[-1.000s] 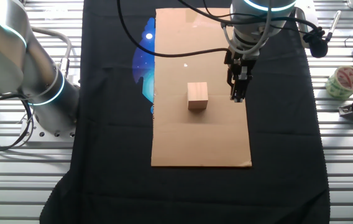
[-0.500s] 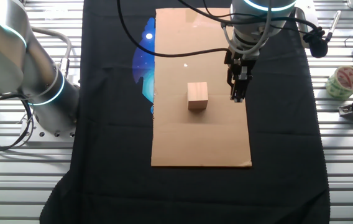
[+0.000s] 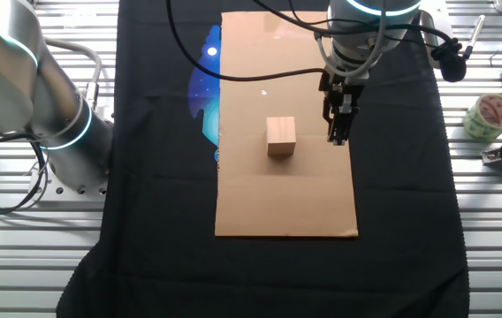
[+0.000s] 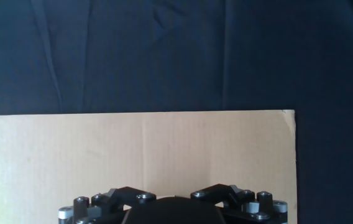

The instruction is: Use the gripper to push the small block from left to right

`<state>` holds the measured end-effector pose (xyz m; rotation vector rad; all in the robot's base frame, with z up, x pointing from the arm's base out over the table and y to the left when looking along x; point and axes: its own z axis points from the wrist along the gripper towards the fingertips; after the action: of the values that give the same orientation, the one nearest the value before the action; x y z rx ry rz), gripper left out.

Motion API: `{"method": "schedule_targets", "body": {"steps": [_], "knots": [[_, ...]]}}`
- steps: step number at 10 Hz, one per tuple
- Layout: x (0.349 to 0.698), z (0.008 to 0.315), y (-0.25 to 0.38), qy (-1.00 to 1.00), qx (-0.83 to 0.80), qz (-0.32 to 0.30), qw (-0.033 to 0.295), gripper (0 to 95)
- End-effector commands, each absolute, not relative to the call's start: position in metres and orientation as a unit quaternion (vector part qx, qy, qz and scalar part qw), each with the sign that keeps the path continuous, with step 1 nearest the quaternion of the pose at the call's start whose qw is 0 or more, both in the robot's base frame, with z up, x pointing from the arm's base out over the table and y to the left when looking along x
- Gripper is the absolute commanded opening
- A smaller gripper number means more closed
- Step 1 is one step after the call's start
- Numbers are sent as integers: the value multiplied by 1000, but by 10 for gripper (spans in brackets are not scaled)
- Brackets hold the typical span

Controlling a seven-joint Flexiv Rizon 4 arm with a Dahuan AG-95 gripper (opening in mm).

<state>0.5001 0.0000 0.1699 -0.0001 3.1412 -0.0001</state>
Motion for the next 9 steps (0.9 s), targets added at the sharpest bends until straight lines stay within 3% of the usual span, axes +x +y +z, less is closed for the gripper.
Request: {"method": "schedule_targets", "body": {"steps": [1, 9], "knots": [[500, 170, 0, 997, 57, -43, 22, 0], [500, 170, 0, 997, 63, -37, 22, 0]]}}
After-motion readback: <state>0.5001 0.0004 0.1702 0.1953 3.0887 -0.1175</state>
